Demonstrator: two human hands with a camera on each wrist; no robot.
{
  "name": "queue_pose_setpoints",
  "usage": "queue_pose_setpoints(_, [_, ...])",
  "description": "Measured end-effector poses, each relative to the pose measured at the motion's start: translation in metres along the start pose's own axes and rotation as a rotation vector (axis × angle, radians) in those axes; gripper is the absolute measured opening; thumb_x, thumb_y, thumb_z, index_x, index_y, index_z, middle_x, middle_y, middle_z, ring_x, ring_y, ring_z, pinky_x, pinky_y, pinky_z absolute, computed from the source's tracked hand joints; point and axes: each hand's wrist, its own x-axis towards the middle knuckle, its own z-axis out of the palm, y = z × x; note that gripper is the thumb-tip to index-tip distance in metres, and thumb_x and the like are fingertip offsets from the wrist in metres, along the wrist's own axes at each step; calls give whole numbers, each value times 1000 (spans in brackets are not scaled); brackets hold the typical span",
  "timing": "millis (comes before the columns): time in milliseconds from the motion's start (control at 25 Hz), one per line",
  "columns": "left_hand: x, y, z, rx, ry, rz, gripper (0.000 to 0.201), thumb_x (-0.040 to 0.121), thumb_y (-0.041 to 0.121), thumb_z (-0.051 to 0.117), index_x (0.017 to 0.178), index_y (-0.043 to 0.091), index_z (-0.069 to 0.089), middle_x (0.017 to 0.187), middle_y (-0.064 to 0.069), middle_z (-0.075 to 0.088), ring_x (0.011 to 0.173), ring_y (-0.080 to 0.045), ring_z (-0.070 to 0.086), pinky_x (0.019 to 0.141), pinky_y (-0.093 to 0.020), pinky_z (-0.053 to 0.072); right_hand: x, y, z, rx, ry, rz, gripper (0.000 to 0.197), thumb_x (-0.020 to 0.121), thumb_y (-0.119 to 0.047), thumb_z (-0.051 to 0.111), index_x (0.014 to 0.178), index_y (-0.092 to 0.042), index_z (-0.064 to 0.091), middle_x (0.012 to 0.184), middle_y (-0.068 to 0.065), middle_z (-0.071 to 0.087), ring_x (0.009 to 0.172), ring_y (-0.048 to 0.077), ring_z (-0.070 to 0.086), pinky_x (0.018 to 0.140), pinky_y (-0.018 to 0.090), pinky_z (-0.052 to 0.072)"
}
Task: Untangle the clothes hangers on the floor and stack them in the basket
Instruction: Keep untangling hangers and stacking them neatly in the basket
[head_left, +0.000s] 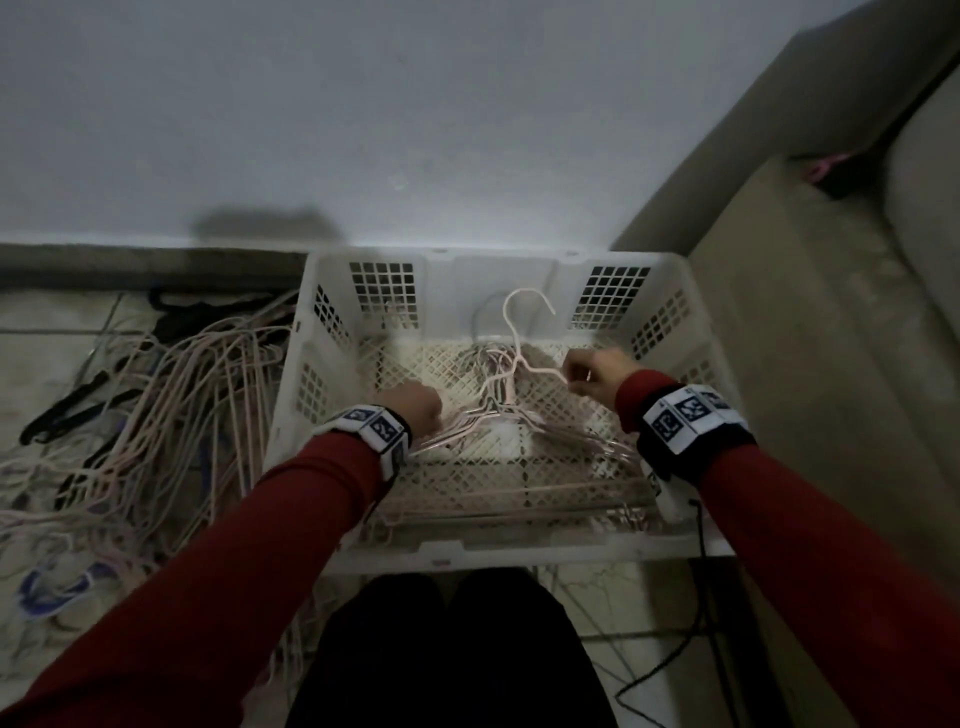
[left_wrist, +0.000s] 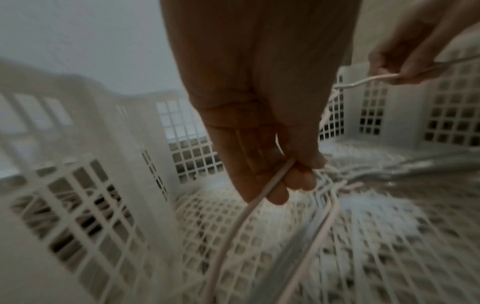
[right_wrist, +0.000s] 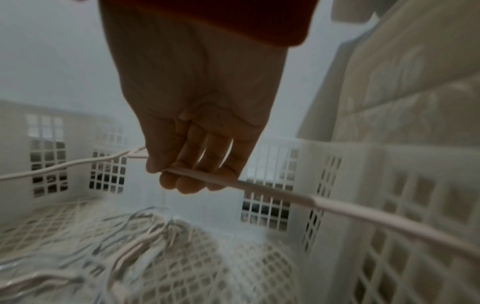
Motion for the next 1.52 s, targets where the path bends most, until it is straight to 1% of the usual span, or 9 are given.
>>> queue_pose_setpoints(200, [-14,-12,-28,-156,42,-22,17,87,14,59,72,8,64,94,-14,72,54,-18,58,55,-21,44,1,-8,-18,-34,-20,-12,17,83,-11,62,98,-3,61,99,18,68,91,29,62,85,36,49])
queue_pose_setpoints(240, [-16,-13,-27,-140,14,-33,12,86,16,60,84,5,67,102,-15,71,60,-19,59,59,-24,45,2,-12,-13,-28,-33,-4,18,83,-10,60,100,-3,62,101,18,68,95,31,62,87,35,48])
queue_pose_setpoints(360, [-18,-15,-4,20,-162,-81,45,89,31,57,126,5,53,132,-14,55,116,-27,55,94,-31,43,4,-22,17,-117,-206,70,28,88,-8,49,114,-3,59,119,17,62,110,30,57,92,28,39])
queue_pose_setpoints(520, [-20,-9,11,-29,-210,-46,47,94,35,46,128,4,50,136,-15,52,122,-29,50,100,-34,40,5,-20,30,-183,-480,181,37,91,-15,48,127,-5,50,137,17,47,123,31,48,101,36,38])
queue_pose_setpoints(680, [-46,-13,-16,-192,-70,1,49,96,30,43,139,6,38,146,-12,40,133,-27,40,106,-31,32,-3,-37,15,-212,-393,77,34,92,-14,48,125,-11,54,134,12,53,121,27,51,101,31,37])
queue_pose_setpoints(1080, [-202,-98,0,-610,529,-95,36,93,20,50,127,11,53,128,-8,60,117,-20,56,97,-25,39,-48,-196,-15,103,3,-372,25,89,-3,51,111,-3,63,114,15,66,104,27,62,85,21,41])
queue_pose_setpoints(1160, [-237,-121,21,-715,619,-182,33,93,15,50,124,10,55,124,-7,62,114,-20,58,93,-24,41,-56,-236,-6,165,5,-456,25,89,-2,50,111,-3,62,111,14,67,99,26,63,79,14,40])
queue_pose_setpoints(1360, [-299,-164,88,-910,811,-422,25,92,10,51,114,8,61,114,-11,66,100,-20,61,81,-24,41,-62,-317,45,162,-77,-587,25,90,-7,50,112,-5,62,111,14,67,101,26,62,87,27,44])
queue_pose_setpoints(1520, [-318,-180,154,-1037,761,-644,28,92,15,52,117,5,60,120,-11,63,105,-24,59,82,-23,38,-60,-351,104,152,-245,-542,29,91,-12,50,117,-6,58,120,15,62,110,27,57,90,26,41])
